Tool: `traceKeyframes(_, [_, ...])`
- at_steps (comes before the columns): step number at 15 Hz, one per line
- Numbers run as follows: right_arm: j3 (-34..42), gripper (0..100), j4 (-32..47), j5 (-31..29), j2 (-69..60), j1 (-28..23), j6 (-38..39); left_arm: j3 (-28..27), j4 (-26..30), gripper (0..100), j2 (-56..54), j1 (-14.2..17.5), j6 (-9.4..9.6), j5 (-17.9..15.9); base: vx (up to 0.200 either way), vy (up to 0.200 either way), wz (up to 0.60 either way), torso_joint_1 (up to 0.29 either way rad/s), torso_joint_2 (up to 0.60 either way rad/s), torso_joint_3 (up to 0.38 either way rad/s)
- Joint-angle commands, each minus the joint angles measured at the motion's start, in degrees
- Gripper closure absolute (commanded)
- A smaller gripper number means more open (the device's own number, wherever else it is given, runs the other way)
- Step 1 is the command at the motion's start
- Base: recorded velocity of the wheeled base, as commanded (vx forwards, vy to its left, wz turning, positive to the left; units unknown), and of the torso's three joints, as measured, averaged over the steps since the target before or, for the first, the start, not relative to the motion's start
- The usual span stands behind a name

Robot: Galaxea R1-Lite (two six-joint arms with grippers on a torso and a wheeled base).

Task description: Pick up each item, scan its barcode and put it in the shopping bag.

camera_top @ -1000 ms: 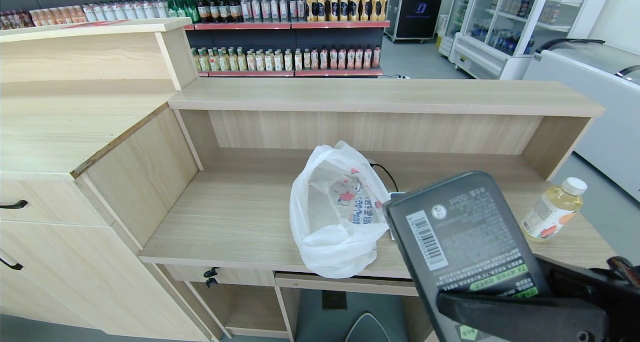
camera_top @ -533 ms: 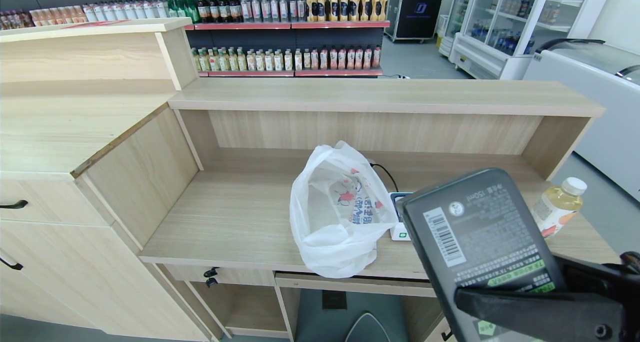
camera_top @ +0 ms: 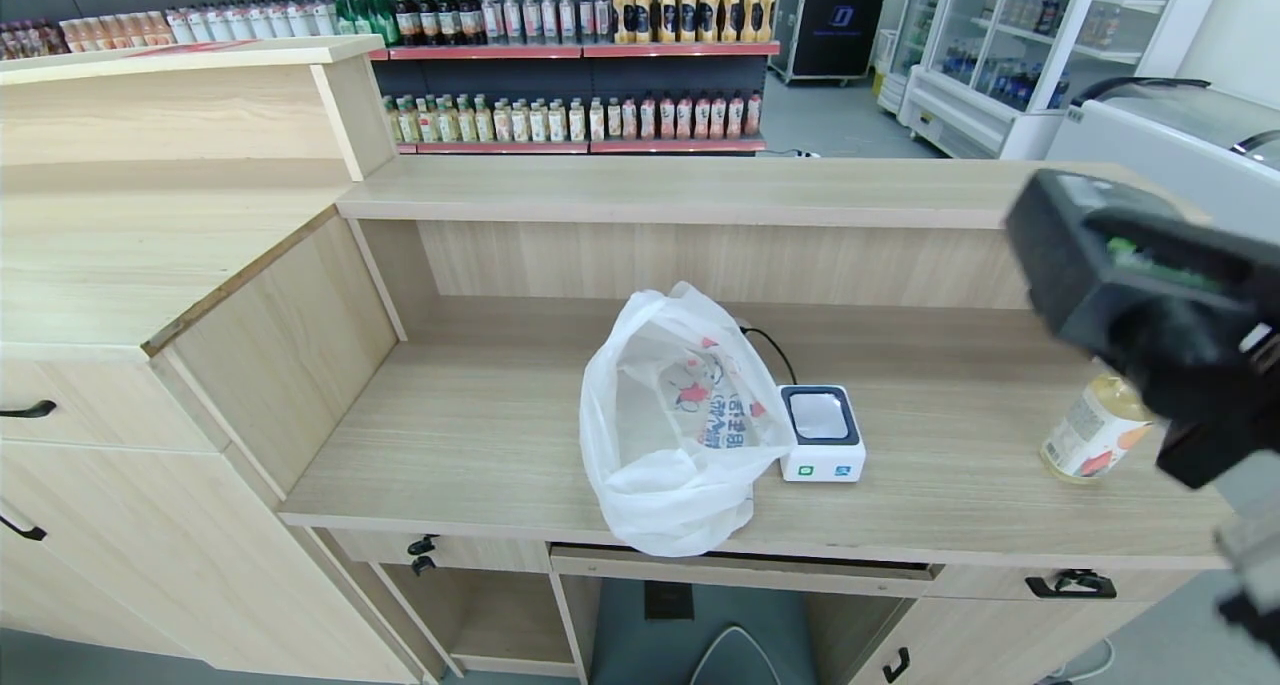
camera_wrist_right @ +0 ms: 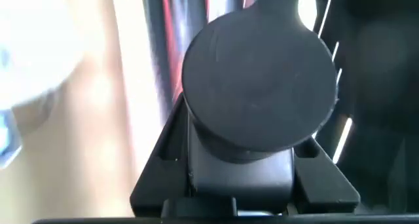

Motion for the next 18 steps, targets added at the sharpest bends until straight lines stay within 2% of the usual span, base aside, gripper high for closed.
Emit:
traceKeyframes(1, [0.1,100,-1.6,-29.0,-2.0,-16.5,28.3,0.0,0.0,100,0.0,0.0,0.09,0.0,0.000,0.000,0.00,0.000,0.00,0.000])
traceKeyframes(2, [-0.7,100,-1.7,-38.5,1.0,-21.2,36.1,0.0,0.0,100,0.0,0.0,0.00,0.0,0.000,0.000,0.00,0.000,0.00,0.000])
traceKeyframes(3, [-0.9,100,-1.7,-43.2,4.5,-28.9,46.6,0.0,0.0,100,0.0,0.0,0.00,0.0,0.000,0.000,0.00,0.000,0.00,0.000])
traceKeyframes(4, [0.7,100,0.0,-41.8,5.4,-33.3,52.3,0.0,0.0,100,0.0,0.0,0.00,0.0,0.000,0.000,0.00,0.000,0.00,0.000])
traceKeyframes(5, [3.0,100,3.3,-40.7,5.4,-34.3,54.9,0.0,0.0,100,0.0,0.0,0.00,0.0,0.000,0.000,0.00,0.000,0.00,0.000])
traceKeyframes(8, [-0.4,100,16.3,-40.2,7.3,-35.3,67.9,0.0,0.0,100,0.0,0.0,0.00,0.0,0.000,0.000,0.00,0.000,0.00,0.000])
traceKeyframes(9, [-0.8,100,19.0,-38.9,7.5,-35.3,70.5,0.0,0.0,100,0.0,0.0,0.09,0.0,0.000,0.000,0.00,0.000,0.00,0.000])
traceKeyframes(11, [-1.0,100,22.7,-30.4,9.7,-39.0,73.5,0.0,0.0,100,0.0,0.0,0.00,0.0,0.000,0.000,0.00,0.000,0.00,0.000])
traceKeyframes(12, [-1.0,100,25.6,-24.4,11.0,-41.6,74.3,0.0,0.0,100,0.0,0.0,0.00,0.0,0.000,0.000,0.00,0.000,0.00,0.000])
traceKeyframes(14, [-1.3,100,25.5,-23.0,11.2,-41.6,74.6,0.0,0.0,100,0.0,0.0,0.00,0.0,0.000,0.000,0.00,0.000,0.00,0.000])
traceKeyframes(18, [-0.9,100,19.0,-20.8,11.2,-41.5,74.6,0.0,0.0,100,0.0,0.0,0.00,0.0,0.000,0.000,0.00,0.000,0.00,0.000])
